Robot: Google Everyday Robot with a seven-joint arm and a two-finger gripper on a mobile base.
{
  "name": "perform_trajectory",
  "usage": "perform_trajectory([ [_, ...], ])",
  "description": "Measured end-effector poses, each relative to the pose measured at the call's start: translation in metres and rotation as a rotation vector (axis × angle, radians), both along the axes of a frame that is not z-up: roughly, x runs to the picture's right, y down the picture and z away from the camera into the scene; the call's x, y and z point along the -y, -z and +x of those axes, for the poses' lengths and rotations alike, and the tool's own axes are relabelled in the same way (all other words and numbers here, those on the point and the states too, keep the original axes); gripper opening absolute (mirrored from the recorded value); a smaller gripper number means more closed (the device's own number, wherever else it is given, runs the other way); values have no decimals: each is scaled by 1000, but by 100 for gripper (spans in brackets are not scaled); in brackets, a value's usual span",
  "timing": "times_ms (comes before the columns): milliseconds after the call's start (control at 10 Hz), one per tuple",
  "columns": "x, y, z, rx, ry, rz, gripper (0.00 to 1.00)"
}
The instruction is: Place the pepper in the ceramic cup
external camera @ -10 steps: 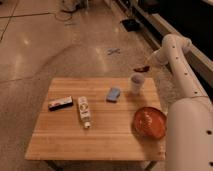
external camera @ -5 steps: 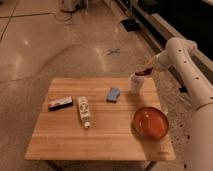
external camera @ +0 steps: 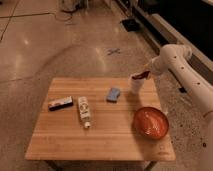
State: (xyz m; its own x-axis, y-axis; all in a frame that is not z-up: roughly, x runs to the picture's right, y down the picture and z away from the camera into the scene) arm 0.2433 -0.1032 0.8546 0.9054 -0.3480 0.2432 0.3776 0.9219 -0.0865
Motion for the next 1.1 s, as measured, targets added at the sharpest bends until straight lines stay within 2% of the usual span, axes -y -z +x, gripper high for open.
perform_trajectory([
  [300, 9, -8, 7, -58, -20, 24, 0],
  [400, 10, -10, 8, -74, -18, 29, 3],
  [600, 8, -14, 11, -100, -11, 34, 19],
  [800, 5, -14, 10, -118, 5, 41, 43],
  [900, 4, -14, 8, -120, 13, 45, 52],
  [1100, 1, -12, 0, -122, 32, 58, 74],
])
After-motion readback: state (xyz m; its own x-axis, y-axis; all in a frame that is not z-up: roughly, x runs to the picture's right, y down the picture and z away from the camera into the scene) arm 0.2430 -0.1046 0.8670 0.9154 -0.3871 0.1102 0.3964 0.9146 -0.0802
